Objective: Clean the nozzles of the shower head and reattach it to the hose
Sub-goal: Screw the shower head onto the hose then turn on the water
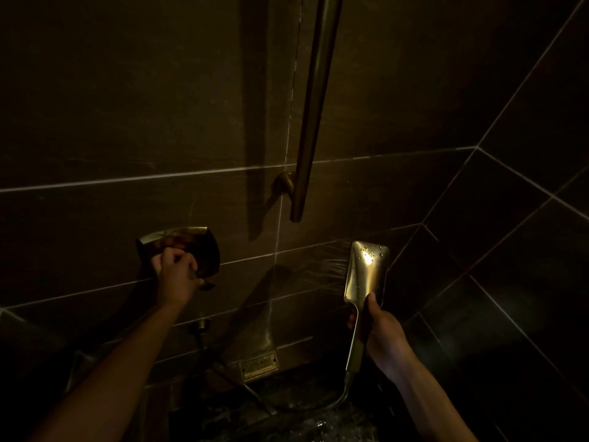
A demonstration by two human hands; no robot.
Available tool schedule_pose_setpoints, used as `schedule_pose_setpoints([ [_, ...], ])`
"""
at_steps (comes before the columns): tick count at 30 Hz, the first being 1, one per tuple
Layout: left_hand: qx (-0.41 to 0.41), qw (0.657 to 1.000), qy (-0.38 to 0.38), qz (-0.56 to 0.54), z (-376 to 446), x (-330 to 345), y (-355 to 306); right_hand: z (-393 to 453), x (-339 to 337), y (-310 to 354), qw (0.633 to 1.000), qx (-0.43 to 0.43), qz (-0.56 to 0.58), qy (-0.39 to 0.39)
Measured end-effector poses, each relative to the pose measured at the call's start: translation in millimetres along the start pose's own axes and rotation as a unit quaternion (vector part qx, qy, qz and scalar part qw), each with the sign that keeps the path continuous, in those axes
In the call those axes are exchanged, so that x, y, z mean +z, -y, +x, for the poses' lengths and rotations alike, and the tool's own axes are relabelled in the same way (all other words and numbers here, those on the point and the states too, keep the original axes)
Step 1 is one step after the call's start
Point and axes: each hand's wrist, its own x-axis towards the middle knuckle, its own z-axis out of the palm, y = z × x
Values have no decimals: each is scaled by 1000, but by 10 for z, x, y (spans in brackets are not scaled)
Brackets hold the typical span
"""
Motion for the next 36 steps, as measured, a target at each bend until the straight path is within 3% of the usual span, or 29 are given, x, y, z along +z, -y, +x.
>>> schedule_pose_setpoints([
  [36, -2, 1000, -4, -17, -4, 1, -10, -35, -4, 16, 999, -6, -35, 8],
])
